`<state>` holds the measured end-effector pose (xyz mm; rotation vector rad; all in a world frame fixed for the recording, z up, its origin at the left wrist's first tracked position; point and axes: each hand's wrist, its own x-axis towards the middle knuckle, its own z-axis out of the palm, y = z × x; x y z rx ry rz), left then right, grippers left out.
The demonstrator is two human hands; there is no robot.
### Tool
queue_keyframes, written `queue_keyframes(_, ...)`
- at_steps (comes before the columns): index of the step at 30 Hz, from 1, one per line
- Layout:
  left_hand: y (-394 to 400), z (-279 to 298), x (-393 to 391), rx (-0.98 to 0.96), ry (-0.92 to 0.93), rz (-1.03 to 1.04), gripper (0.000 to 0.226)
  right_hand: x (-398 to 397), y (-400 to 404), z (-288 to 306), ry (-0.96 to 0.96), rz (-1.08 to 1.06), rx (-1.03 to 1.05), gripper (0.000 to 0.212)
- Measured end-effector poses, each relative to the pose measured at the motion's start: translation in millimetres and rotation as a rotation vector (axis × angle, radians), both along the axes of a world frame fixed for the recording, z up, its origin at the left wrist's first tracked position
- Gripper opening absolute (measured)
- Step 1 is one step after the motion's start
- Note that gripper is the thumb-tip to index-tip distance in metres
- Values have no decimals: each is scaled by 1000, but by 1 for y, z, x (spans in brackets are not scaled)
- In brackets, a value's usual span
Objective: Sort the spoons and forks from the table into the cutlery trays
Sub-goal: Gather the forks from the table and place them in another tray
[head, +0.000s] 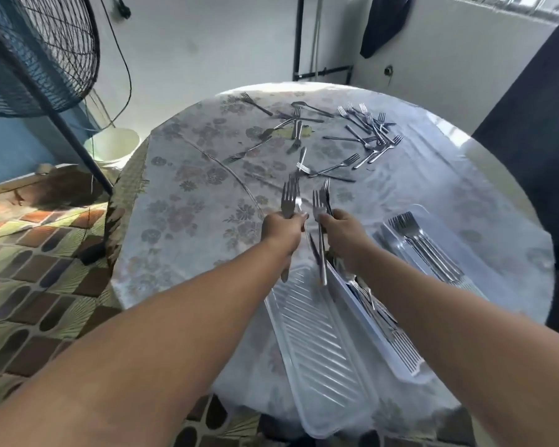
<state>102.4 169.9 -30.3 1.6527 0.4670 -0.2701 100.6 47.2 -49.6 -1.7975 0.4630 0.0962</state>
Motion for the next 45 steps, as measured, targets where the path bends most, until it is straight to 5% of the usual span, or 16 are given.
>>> queue_keyframes(12, -86, -18, -16, 85, -18, -111, 16, -3, -124, -11, -25, 25, -35, 22)
queue_keyframes(22, -220, -14, -20, 226, 27, -118, 20, 9, -260, -33, -19, 286, -418, 24)
queue_keyframes(36, -250, -25, -17, 536, 77, -91, 21, -7, -266, -63, -64, 610, -622, 36)
queue_keyframes(45, -254, -39, -15, 574, 94, -135, 23, -13, -271, -60, -111, 612, -793, 36)
